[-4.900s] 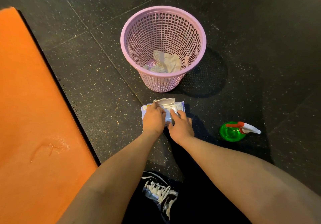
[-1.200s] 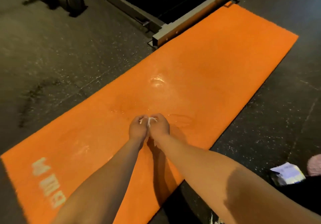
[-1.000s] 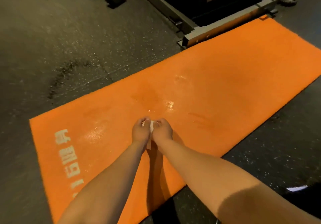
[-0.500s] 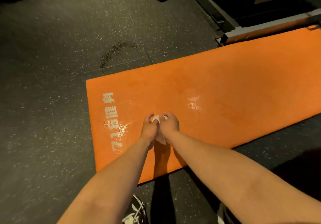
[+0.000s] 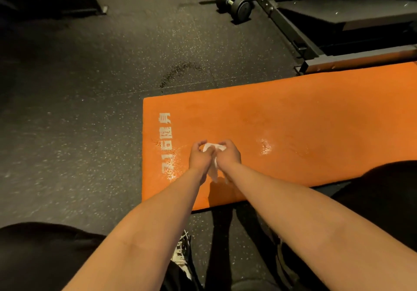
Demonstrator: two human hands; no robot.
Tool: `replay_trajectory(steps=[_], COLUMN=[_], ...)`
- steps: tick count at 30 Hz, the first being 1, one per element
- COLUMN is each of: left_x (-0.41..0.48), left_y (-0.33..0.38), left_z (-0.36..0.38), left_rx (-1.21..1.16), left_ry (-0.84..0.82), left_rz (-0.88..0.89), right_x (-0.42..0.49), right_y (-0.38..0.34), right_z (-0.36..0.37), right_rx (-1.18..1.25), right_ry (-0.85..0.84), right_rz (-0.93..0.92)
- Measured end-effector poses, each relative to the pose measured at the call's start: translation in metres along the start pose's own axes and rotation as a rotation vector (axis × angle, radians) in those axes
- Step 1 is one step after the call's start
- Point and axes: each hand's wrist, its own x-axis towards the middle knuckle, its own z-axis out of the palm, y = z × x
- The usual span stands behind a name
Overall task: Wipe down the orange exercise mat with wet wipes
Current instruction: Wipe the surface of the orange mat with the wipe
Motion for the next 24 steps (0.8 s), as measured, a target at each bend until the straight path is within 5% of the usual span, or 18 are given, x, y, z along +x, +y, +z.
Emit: replay_trajectory(steps=[9,15,24], left_x=[-0.022,-0.024,-0.024], left_y=[-0.013,-0.02,-0.006], left_z=[-0.016,-0.013,-0.006], left_rx=[-0.001,0.086,0.027], left_ry=[-0.062,0.041,-0.036], left_rz=[-0.189,0.007,0.077], right_x=[-0.022,-0.032,-0.019], right_y=[0.008,0.024,0.018], right_z=[-0.012,-0.019,-0.018], right_rx=[0.073,0.036,0.224], right_ry=[-0.031,-0.084,-0.139], right_rz=[0.052,0.122,0.069])
